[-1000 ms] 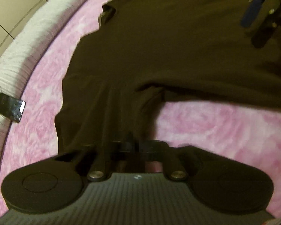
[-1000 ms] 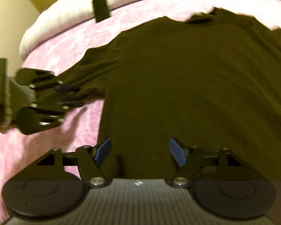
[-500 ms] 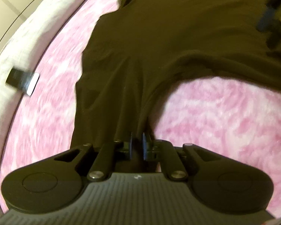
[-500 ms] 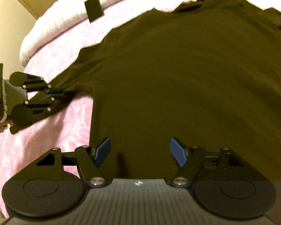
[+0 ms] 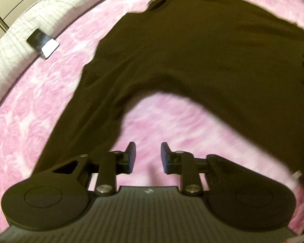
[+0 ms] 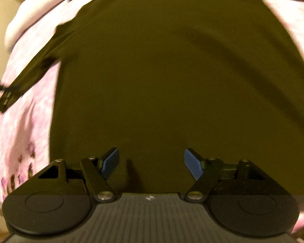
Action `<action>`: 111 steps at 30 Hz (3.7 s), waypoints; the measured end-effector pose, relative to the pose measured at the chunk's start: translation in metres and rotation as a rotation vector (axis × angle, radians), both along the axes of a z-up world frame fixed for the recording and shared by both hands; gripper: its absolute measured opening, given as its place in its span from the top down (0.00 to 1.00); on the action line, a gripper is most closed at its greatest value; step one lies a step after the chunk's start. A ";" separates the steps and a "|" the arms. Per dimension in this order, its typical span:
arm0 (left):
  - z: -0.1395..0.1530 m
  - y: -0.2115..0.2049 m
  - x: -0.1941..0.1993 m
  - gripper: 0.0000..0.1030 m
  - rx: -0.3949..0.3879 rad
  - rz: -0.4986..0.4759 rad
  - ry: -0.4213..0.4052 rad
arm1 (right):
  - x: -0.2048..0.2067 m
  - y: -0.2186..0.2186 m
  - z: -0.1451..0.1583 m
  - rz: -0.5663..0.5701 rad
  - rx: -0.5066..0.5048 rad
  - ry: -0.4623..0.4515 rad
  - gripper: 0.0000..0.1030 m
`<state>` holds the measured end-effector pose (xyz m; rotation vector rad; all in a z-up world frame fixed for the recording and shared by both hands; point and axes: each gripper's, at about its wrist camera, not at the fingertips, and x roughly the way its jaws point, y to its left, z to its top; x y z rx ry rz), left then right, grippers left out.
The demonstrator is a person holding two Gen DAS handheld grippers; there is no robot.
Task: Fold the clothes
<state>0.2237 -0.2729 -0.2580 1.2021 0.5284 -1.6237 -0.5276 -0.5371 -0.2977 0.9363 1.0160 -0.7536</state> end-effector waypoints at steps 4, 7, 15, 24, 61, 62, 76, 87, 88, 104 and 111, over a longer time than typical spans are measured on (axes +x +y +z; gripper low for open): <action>0.005 -0.004 -0.039 0.73 -0.022 -0.015 0.099 | -0.029 -0.025 0.023 -0.036 -0.080 0.027 0.29; 0.003 -0.012 -0.073 0.73 -0.036 -0.055 0.150 | -0.050 -0.044 0.041 -0.063 -0.141 0.047 0.29; 0.014 -0.068 -0.184 0.68 -0.091 -0.145 0.227 | -0.101 -0.097 0.075 -0.085 -0.281 0.127 0.29; -0.004 -0.196 -0.361 0.67 -0.123 -0.122 0.140 | -0.158 -0.251 0.061 -0.013 -0.369 0.093 0.30; -0.066 -0.363 -0.499 0.69 -0.158 -0.340 0.035 | -0.177 -0.342 -0.026 -0.533 -0.441 0.014 1.00; -0.063 -0.366 -0.496 0.69 -0.161 -0.331 0.048 | -0.178 -0.338 -0.028 -0.539 -0.432 0.037 1.00; -0.067 -0.478 -0.438 0.67 -0.068 -0.164 0.132 | -0.179 -0.310 -0.034 -0.383 -0.407 0.197 1.00; -0.084 -0.505 -0.446 0.98 0.049 -0.232 0.195 | -0.085 -0.310 0.011 0.063 -0.541 0.196 0.44; -0.082 -0.503 -0.444 0.98 0.003 -0.209 0.187 | -0.068 -0.320 0.008 0.114 -0.546 0.214 0.44; -0.086 -0.497 -0.438 0.97 -0.111 -0.116 0.178 | 0.011 -0.383 -0.046 0.419 -0.404 0.411 1.00; -0.053 -0.482 -0.391 0.85 -0.178 0.022 0.186 | 0.018 -0.372 -0.023 0.309 -0.510 0.415 0.77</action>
